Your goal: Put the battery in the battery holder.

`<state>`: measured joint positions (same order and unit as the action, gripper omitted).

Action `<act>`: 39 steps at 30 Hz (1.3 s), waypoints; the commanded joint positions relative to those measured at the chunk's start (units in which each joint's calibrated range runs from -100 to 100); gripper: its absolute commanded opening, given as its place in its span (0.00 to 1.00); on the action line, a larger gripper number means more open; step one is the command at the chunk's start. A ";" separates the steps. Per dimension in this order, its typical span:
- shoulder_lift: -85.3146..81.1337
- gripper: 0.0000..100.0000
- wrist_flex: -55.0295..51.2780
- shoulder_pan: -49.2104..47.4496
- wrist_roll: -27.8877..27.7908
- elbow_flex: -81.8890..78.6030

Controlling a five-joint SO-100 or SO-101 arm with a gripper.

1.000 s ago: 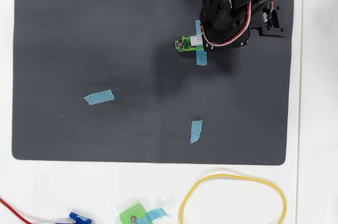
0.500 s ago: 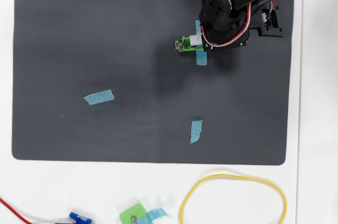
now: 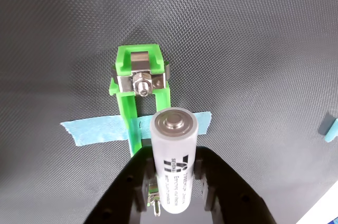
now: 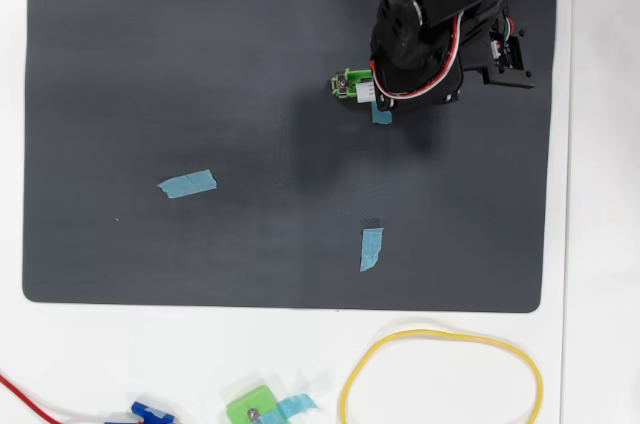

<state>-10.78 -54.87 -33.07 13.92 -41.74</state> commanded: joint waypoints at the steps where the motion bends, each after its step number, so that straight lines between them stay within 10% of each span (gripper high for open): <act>1: -0.18 0.00 0.93 1.26 0.06 0.86; 39: -0.09 0.00 0.41 1.57 0.95 0.16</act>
<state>-10.78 -54.61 -32.62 14.95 -41.83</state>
